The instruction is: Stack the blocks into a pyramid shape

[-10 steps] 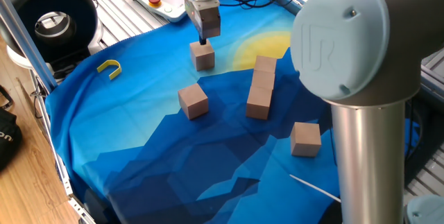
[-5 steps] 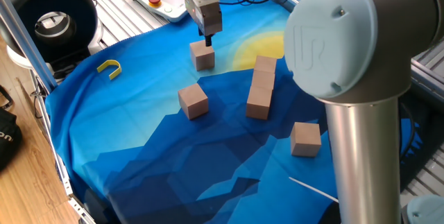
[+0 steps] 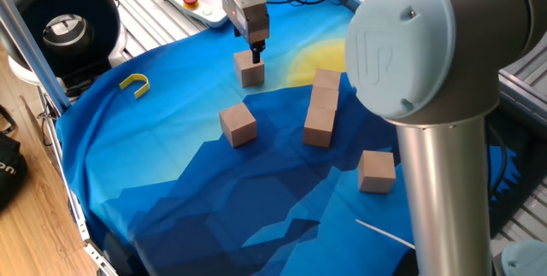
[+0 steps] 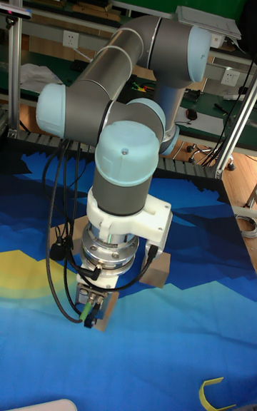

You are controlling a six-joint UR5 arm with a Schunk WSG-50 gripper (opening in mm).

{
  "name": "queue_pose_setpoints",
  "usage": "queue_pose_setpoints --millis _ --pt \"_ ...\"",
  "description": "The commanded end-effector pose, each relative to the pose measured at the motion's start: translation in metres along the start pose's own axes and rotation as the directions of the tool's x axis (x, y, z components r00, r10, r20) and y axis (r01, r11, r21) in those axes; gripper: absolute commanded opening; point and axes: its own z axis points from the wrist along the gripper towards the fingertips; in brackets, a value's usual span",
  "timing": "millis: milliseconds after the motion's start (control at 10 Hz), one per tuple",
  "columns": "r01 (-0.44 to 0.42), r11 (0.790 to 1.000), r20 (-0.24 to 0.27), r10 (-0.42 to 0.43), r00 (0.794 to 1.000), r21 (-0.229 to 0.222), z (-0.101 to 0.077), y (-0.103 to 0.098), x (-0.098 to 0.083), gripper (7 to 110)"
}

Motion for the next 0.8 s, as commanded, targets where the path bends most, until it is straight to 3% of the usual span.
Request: queue_pose_setpoints --millis 0,300,400,700 --pt "0.003 1.0 0.024 -0.003 1.0 -0.008 0.008 -0.002 -0.006 110" --pt "-0.01 1.0 0.007 0.01 1.0 -0.024 0.014 0.006 -0.004 110" --pt "-0.016 0.999 0.0 0.016 1.0 -0.029 0.018 0.01 -0.001 88" --pt "-0.02 0.999 -0.008 0.02 1.0 -0.038 0.026 0.019 0.001 88"
